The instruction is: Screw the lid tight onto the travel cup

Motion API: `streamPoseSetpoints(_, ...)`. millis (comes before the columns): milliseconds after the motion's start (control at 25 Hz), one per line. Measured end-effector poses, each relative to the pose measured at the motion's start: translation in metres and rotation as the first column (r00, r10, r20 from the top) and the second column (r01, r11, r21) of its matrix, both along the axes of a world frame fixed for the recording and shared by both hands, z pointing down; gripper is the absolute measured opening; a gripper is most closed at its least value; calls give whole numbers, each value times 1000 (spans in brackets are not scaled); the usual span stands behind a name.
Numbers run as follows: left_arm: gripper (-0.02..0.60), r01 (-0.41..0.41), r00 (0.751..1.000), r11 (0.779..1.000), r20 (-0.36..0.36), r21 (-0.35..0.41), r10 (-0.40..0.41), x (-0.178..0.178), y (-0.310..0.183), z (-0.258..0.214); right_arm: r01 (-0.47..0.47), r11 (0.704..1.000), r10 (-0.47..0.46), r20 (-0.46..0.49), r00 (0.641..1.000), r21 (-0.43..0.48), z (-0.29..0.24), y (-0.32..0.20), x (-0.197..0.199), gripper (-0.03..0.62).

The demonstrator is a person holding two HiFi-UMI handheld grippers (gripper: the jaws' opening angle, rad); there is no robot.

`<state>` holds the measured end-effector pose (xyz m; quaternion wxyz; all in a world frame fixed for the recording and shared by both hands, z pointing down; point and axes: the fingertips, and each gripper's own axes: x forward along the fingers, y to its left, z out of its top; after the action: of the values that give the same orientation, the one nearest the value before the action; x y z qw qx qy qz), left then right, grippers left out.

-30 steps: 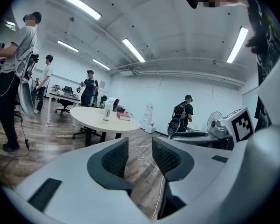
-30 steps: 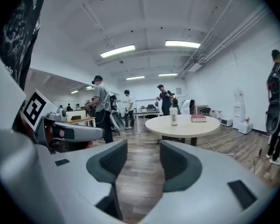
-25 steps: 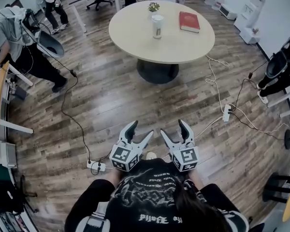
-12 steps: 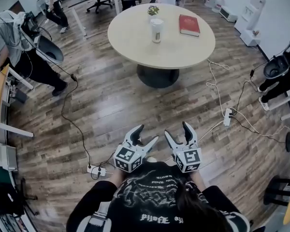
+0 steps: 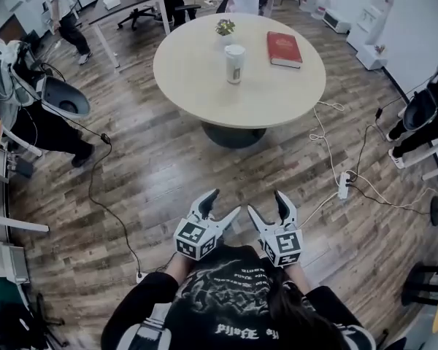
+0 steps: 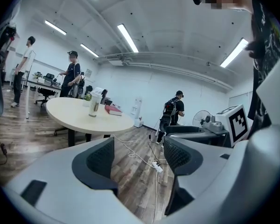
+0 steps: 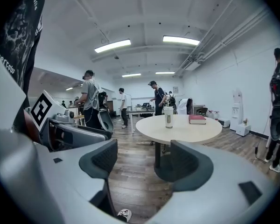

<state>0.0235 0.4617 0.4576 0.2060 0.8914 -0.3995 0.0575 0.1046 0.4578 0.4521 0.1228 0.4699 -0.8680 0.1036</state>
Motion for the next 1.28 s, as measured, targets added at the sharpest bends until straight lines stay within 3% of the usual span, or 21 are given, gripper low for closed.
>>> streamPoseSetpoints(600, 339, -116, 993, 993, 38, 1, 116, -70, -135, 3, -68, 998, 67, -74, 995, 0, 1, -116, -73, 337)
streamPoseSetpoints(1000, 339, -61, 998, 997, 24, -42, 62, -92, -158, 17, -57, 998, 55, -68, 996, -31, 10, -145, -84, 337)
streamPoseSetpoints(1280, 339, 48, 998, 998, 41, -51, -46, -90, -196, 29, 25, 999, -26, -49, 998, -20, 18, -202, -79, 334)
